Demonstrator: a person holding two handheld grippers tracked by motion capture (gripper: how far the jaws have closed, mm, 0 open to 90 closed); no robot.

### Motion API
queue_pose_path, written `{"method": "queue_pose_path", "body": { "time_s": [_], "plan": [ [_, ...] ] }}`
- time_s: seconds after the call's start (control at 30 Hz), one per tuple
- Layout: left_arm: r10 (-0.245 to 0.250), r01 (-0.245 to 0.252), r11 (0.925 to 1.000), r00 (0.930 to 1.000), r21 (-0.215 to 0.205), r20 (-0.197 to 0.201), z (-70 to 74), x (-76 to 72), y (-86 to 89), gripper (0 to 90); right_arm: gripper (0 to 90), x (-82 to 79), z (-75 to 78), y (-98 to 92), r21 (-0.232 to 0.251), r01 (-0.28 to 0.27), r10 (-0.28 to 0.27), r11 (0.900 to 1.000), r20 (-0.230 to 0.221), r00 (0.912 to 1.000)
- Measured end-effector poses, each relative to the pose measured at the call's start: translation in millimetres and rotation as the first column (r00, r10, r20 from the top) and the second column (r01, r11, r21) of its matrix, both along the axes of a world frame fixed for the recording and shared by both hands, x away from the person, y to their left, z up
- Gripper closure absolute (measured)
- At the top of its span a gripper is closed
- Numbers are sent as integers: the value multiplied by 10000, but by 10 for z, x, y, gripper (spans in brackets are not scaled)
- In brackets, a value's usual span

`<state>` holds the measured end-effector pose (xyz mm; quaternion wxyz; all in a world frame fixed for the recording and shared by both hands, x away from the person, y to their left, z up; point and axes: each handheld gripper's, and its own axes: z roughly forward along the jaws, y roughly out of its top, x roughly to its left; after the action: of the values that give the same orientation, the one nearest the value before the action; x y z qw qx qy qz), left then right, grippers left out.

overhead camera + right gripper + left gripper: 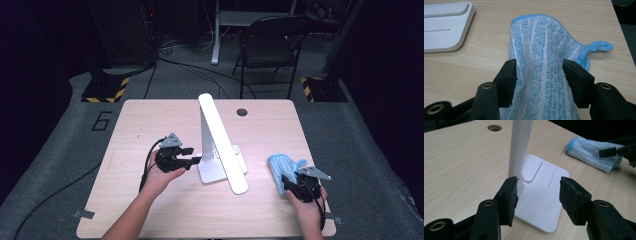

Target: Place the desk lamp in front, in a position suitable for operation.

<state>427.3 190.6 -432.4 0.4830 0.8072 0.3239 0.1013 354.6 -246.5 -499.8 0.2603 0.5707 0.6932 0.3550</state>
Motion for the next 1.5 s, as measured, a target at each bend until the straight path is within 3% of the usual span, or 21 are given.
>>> {"method": "queue_pose_path", "body": {
  "time_s": [0.17, 0.33, 0.43, 0.67, 0.97, 1.27, 1.4, 1.5],
  "plan": [
    [50, -49, 10000, 9999, -61, 151, 95, 124, -34, 503, 455, -5, -2, -4, 155, 98, -97, 9998, -75, 9999],
    [144, -144, 9998, 9999, -112, 44, 144, 255, -70, 514, 455, 6, -18, -13, 250, 64, -67, 9997, 111, 9999],
    [80, -80, 9999, 10000, -123, 33, 142, 320, -110, 514, 455, 2, -11, -11, 258, 72, -69, 9996, -99, 9999],
    [-72, 72, 10000, 9999, -30, -97, 100, 410, -223, 507, 455, 7, -18, -15, 313, 81, -78, 9995, -107, 9999],
    [-197, 197, 9998, 9998, -19, -38, 99, 440, -308, 513, 452, 8, -22, -21, 374, 31, -27, 9993, -101, 9999],
    [-493, 493, 9988, 9988, -2, -77, 104, 366, -298, 541, 450, 10, -31, -32, 673, 64, -64, 9977, -2, 10000],
    [-660, 658, 9976, 9978, -232, -81, 116, 336, -313, 558, 448, 8, -24, -27, 628, 51, -43, 9980, -133, 9999],
    [-519, 517, 9983, 9986, -256, -40, 131, 344, -350, 559, 448, 9, -25, -25, 641, 45, -37, 9979, -139, 9999]
  ]
}}
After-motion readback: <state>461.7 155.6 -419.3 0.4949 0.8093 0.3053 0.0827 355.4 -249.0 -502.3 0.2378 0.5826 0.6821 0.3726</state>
